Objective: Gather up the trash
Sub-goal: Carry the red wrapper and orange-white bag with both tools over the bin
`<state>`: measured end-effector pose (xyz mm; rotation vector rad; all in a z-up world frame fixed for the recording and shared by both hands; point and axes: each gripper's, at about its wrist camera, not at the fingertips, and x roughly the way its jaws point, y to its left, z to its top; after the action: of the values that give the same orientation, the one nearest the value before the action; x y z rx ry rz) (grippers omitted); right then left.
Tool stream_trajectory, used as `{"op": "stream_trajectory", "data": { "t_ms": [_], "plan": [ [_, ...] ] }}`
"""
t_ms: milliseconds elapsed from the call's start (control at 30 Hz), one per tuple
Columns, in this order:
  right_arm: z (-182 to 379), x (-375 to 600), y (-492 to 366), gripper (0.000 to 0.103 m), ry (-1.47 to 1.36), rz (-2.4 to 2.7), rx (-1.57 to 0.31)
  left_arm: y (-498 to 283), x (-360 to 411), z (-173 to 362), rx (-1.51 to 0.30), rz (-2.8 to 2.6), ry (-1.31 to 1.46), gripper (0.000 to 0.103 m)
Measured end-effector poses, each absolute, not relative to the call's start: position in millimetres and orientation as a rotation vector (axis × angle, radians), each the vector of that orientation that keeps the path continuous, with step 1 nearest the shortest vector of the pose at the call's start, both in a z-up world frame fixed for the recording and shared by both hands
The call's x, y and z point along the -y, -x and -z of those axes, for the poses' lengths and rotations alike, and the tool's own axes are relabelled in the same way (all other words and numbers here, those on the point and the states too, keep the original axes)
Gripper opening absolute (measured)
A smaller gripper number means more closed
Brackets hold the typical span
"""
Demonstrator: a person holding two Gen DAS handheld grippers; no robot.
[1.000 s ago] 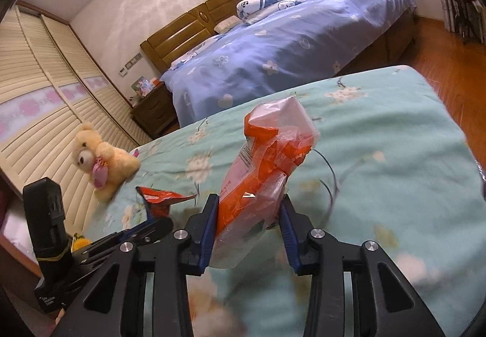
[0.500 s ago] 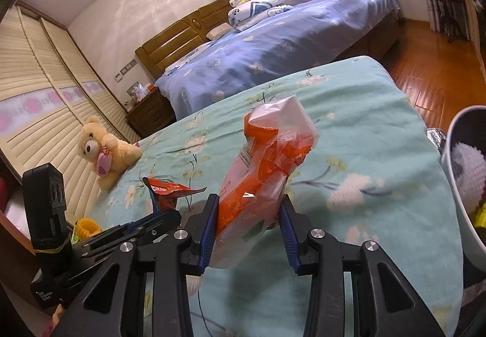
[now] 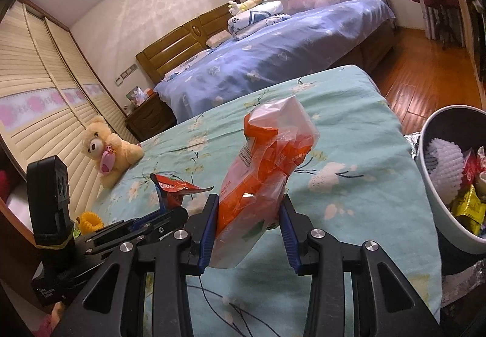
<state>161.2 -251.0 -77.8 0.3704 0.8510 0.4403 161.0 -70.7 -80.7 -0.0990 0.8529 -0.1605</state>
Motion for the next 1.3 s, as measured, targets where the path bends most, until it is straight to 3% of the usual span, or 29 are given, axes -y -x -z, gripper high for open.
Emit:
{"op": "stream_trajectory", "data": {
  "t_ms": [1300],
  "plan": [
    [73.6, 297.4, -136.1, 0.04, -0.352, -0.355, -0.821, -152.6, 115.1, 77.0, -0.849, 0.249, 0.019, 0.021]
  ]
}}
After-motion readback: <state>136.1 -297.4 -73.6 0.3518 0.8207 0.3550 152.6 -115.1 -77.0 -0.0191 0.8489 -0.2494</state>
